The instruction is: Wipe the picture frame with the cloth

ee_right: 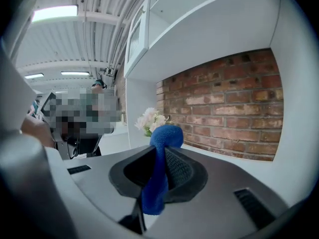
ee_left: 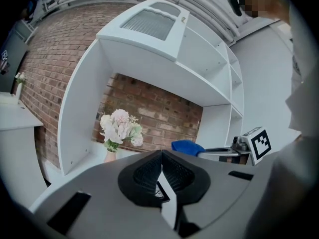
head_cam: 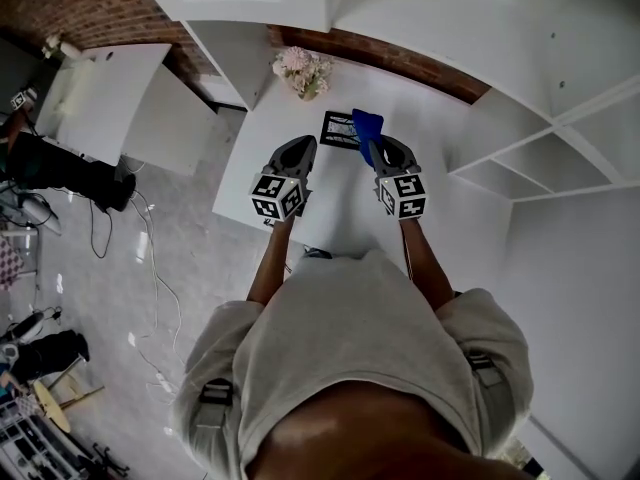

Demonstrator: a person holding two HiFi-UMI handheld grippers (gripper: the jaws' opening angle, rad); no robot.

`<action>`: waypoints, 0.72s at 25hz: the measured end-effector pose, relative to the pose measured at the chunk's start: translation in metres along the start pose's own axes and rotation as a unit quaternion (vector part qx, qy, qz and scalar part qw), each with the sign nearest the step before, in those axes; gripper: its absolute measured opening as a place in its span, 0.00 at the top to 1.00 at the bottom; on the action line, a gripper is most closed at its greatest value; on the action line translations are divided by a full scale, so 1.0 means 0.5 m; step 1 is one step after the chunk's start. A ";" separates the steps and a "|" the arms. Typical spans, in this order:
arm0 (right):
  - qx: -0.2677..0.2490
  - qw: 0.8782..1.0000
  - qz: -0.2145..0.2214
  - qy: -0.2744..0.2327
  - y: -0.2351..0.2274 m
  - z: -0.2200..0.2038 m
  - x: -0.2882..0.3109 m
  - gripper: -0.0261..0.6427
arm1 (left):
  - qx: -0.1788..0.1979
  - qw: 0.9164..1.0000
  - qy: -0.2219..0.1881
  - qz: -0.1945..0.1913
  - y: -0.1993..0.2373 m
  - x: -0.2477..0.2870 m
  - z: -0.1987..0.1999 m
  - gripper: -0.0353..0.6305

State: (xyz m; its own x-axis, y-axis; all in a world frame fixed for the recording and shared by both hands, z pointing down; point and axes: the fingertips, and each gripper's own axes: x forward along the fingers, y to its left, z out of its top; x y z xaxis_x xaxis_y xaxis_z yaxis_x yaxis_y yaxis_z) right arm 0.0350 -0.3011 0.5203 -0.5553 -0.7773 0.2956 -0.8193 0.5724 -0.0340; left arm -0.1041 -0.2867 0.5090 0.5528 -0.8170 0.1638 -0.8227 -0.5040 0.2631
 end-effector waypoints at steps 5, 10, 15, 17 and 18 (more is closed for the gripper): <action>0.008 0.999 -0.028 -0.013 -0.041 0.025 -0.031 0.87 | 0.012 1.000 -0.010 0.001 0.004 -0.003 0.032 0.92; 0.002 0.999 -0.048 -0.021 -0.069 0.055 -0.050 0.87 | 0.022 1.000 -0.020 0.007 0.021 -0.007 0.063 0.92; -0.007 0.998 -0.058 -0.029 -0.079 0.080 -0.051 0.87 | 0.030 0.999 -0.031 0.015 0.046 -0.023 0.095 0.92; -0.010 0.998 -0.059 -0.029 -0.082 0.082 -0.051 0.87 | 0.032 0.999 -0.034 0.019 0.054 -0.029 0.102 0.92; -0.011 0.998 -0.059 -0.028 -0.083 0.083 -0.050 0.87 | 0.032 0.999 -0.036 0.020 0.058 -0.030 0.105 0.92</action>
State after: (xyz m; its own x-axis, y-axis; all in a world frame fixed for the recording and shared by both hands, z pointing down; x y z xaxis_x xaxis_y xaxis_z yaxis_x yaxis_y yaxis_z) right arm 0.0771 -0.3162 0.4749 -0.4622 -0.8529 0.2427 -0.8767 0.4807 0.0198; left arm -0.1434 -0.3036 0.4643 0.5095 -0.8542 0.1035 -0.8525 -0.4848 0.1954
